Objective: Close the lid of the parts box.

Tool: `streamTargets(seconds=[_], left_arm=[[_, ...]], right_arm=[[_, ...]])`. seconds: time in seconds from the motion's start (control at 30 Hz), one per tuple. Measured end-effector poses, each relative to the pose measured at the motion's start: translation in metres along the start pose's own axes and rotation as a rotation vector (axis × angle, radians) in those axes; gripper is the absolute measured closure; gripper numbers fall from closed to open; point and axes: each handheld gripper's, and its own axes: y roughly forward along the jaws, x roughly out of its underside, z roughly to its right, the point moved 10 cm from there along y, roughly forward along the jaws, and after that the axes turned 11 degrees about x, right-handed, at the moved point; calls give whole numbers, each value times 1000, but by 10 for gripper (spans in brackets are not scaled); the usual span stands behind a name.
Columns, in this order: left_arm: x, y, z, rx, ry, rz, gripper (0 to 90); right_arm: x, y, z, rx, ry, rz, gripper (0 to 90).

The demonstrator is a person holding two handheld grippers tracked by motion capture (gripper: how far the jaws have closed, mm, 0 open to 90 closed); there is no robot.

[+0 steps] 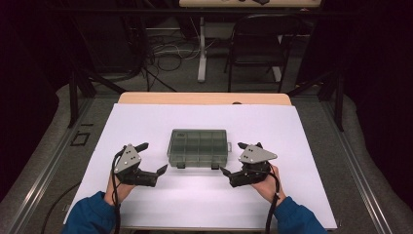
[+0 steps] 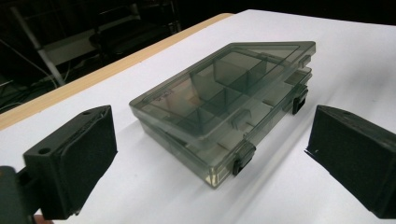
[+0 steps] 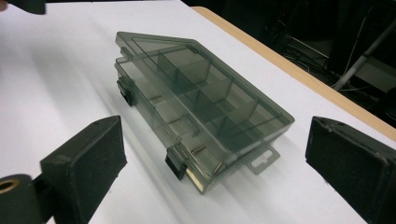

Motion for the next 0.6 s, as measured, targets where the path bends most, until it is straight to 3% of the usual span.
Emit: streamTargets(seconds=[0.6], left_arm=[[31, -29, 2, -64, -31, -24, 0]], right_arm=[[24, -26, 9, 75, 19, 4, 0]])
